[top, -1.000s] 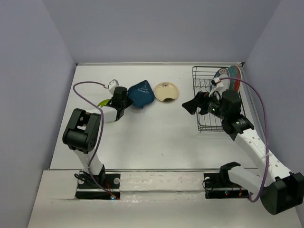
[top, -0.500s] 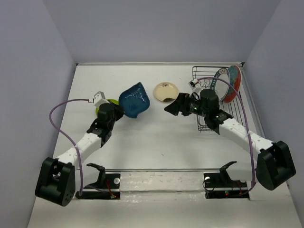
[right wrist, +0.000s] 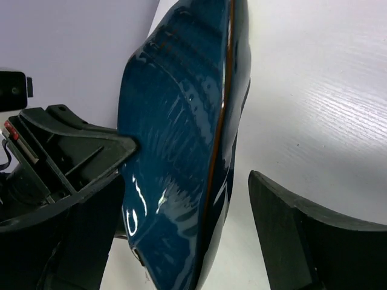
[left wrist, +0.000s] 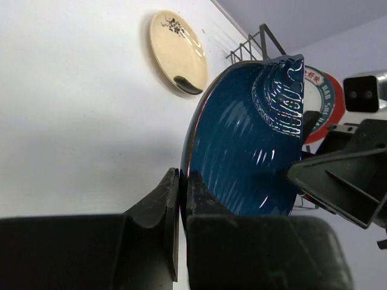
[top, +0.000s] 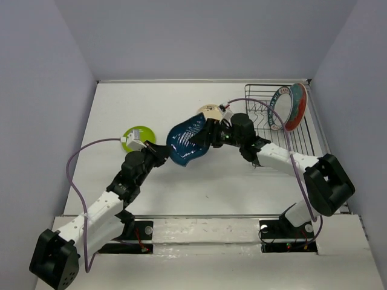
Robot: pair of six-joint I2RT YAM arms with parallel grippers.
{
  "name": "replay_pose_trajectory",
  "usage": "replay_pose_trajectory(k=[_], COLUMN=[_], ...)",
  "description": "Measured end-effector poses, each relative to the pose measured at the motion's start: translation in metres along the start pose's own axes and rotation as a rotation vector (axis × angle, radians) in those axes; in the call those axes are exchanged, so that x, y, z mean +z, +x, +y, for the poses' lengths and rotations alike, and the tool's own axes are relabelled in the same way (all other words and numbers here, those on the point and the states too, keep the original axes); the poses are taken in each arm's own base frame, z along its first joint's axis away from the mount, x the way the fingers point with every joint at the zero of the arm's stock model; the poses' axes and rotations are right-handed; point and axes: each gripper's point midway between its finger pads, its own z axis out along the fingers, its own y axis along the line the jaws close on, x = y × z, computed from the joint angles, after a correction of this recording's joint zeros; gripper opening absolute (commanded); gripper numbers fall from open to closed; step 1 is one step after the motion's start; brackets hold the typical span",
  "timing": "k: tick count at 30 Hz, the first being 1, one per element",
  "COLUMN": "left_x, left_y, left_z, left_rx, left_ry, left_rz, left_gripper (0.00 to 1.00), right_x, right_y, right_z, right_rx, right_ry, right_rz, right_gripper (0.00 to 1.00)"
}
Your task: Load the plates into the dish rack
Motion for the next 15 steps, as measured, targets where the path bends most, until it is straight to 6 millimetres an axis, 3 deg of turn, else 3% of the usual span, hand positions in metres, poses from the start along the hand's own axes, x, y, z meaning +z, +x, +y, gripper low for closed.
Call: replay_pose_trajectory(k=[3,4,5,6,7,9,10,12,13,15], left_x=[-0.003,-0.004,-0.005,-0.005,-0.005,-0.005,-0.006,-0.008,-0.010,-0.016], left_y=[0.003,0.003,0.001,0.000,-0.001,-0.004,-0.004,-0.005,-0.005,-0.016], left_z=[-0.007,-0.010,-0.012,-0.014,-0.016,-0.020,-0.025,-0.034,-0.038,-0.056], left_rx=[-0.005,-0.005,-0.007,-0.007,-0.009,-0.004,-0.005,0.012,0.022,0.069], left_ry=[0.031,0.041,0.050,0.054,0.064,0.081,0.101,0.131,0.143,0.175], left_rz=[0.003,0.003,-0.006,-0.009,-0.012,-0.023,-0.021,-0.008,-0.001,-0.009], left_gripper=[0.07,0.15,0.21,0.28,0.46,0.63,0.76,0.85,0.99,0.99], right_x=[0.004,0.006,0.006,0.006,0.006,0.005,0.004,0.002,0.001,-0.005], right_y=[0.000,-0.001,-0.001,-0.003,-0.007,-0.012,-0.014,-0.020,-0.023,-0.035], right_z=[0.002,0.002,0.003,0.004,0.004,0.004,0.002,0.002,-0.001,-0.001], right_rx=[0.017,0.025,0.038,0.036,0.040,0.039,0.021,-0.016,-0.050,-0.100], right_ry=[-0.013,-0.019,-0.022,-0.025,-0.024,-0.017,0.004,0.042,0.070,0.113], right_rz=[-0.004,-0.010,-0.015,-0.022,-0.034,-0.049,-0.049,-0.046,-0.044,-0.040], right_gripper=[0.40,0.16,0.10,0.07,0.07,0.07,0.07,0.07,0.07,0.07])
